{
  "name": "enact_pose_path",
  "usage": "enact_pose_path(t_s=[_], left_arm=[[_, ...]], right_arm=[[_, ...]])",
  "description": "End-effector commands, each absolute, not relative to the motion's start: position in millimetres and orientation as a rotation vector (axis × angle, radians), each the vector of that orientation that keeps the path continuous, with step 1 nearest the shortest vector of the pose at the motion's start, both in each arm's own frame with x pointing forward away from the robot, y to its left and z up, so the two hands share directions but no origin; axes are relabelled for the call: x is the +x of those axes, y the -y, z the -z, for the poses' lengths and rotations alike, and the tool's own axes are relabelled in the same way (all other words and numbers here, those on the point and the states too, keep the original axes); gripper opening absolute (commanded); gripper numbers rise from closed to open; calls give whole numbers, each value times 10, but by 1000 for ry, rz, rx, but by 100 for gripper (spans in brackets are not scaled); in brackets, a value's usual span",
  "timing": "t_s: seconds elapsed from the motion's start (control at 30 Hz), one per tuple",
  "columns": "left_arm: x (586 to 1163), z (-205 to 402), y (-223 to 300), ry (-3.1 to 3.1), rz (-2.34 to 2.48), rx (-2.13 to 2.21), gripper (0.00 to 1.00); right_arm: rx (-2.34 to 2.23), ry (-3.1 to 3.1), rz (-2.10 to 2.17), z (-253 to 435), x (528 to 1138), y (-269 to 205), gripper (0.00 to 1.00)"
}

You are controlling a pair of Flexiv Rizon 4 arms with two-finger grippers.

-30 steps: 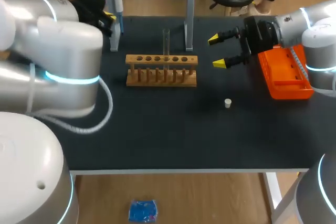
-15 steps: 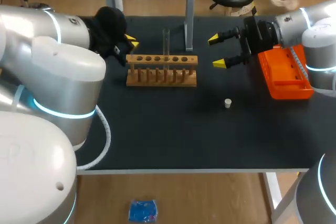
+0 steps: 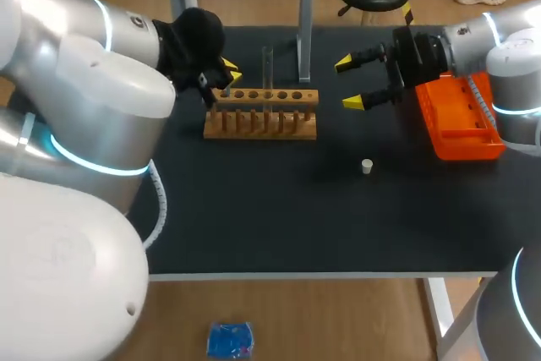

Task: Invert the test tube, pick up the pipette, mount the tip to pipette, aspirate from beaker and dispense into the tube, eject the tip, return the pipette, and cap with the stopper.

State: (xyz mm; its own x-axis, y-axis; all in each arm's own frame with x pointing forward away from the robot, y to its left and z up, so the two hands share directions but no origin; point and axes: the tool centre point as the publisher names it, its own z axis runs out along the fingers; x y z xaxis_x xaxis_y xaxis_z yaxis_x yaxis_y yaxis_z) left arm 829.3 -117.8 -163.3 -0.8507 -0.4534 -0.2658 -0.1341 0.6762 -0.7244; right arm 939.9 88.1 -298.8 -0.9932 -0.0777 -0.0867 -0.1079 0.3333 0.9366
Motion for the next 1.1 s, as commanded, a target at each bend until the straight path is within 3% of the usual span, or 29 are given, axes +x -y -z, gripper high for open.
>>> enact_pose_path(t_s=[0.03,1.1], left_arm=[[8253,1549,1136,-2528,983,-454,0],[8434,1594,1447,-2755,1104,-285,0]], right_arm=[[-179,-2544,-1790,2988,9401,-875,100],[-179,-2544,-1790,2988,9401,-875,100]])
